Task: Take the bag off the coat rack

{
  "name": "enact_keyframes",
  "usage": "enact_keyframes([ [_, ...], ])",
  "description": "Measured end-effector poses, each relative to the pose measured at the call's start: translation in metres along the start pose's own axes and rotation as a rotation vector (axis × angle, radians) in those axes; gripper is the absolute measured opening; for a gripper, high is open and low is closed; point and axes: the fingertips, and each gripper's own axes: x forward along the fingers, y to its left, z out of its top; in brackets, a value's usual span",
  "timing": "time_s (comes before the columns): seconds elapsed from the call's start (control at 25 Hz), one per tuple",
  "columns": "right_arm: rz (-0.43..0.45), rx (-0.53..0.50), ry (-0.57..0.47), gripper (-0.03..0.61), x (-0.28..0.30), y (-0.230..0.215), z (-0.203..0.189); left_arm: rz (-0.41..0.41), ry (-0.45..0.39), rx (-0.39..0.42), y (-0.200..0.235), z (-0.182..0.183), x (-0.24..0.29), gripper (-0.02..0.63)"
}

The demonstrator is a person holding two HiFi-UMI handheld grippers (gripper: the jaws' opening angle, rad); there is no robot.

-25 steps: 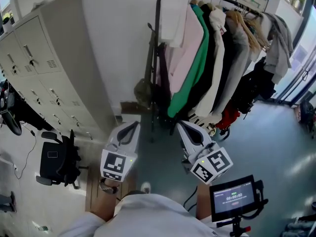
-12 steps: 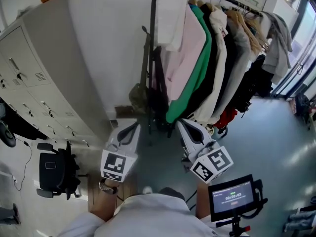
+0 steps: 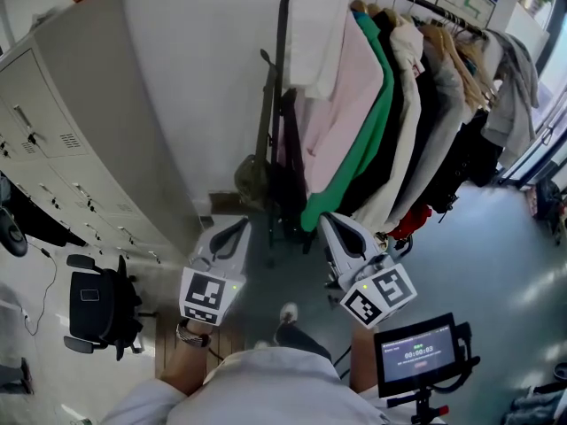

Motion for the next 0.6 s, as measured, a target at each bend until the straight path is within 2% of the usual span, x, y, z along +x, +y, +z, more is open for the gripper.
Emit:
enact_keyframes([
  [0.36,0.006,0.007,0.022,0.002,0.047,-0.075,0.001,0.064,0.0,0.017,0.023,0.011,0.07,0.0],
  [0.6,0.084,0.016,0.081,0.002,0.077,-0.104,0.0,0.138,0.004,0.023,0.035,0.019,0.104,0.002],
])
